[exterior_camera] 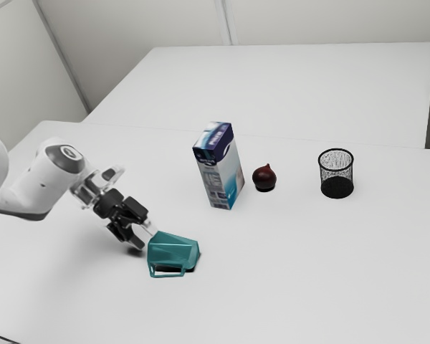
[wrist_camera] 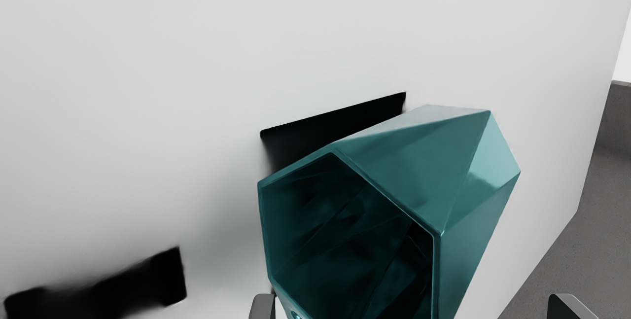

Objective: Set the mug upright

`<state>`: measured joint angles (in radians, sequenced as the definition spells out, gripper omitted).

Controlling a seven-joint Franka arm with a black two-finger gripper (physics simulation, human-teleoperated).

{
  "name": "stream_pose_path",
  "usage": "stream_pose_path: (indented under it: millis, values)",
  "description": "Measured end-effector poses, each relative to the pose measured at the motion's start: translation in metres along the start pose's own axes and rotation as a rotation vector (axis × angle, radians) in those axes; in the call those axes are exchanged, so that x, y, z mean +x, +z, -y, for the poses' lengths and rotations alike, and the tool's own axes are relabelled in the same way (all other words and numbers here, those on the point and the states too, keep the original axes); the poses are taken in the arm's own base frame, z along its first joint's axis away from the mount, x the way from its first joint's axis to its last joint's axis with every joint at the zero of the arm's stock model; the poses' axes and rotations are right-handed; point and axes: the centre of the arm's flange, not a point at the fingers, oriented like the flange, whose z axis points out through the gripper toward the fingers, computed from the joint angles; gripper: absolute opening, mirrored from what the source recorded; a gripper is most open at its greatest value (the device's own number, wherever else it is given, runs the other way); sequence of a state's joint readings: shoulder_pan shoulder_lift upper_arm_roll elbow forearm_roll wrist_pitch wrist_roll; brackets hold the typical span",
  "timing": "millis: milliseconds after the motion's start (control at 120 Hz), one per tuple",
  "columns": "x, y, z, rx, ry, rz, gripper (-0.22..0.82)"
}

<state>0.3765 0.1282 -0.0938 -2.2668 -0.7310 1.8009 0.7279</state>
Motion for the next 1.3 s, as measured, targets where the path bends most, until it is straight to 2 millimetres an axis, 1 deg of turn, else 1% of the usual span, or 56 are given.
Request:
stream_pose_path:
  millis: [133, 275, 317, 458, 575, 725, 983, 1175, 1300]
  values:
    - [0.0, 0.013, -0.004, -0.024, 0.023, -0.02, 0.6]
    - [0.0, 0.017, -0.003, -0.039, 0.037, -0.041, 0.6]
    - [0.0, 0.018, -0.003, -0.041, 0.043, -0.044, 0.56]
    - [-0.001, 0.018, -0.003, -0.049, 0.059, -0.049, 0.35]
    - [-0.001, 0.018, -0.006, -0.055, 0.078, -0.045, 0.24]
    - [-0.002, 0.018, -0.009, -0.066, 0.107, -0.037, 0.18]
    - [-0.004, 0.017, -0.016, -0.08, 0.15, -0.025, 0.13]
    - [-0.003, 0.018, -0.019, -0.085, 0.174, -0.017, -0.05]
    - [-0.001, 0.018, -0.022, -0.08, 0.192, -0.016, -0.11]
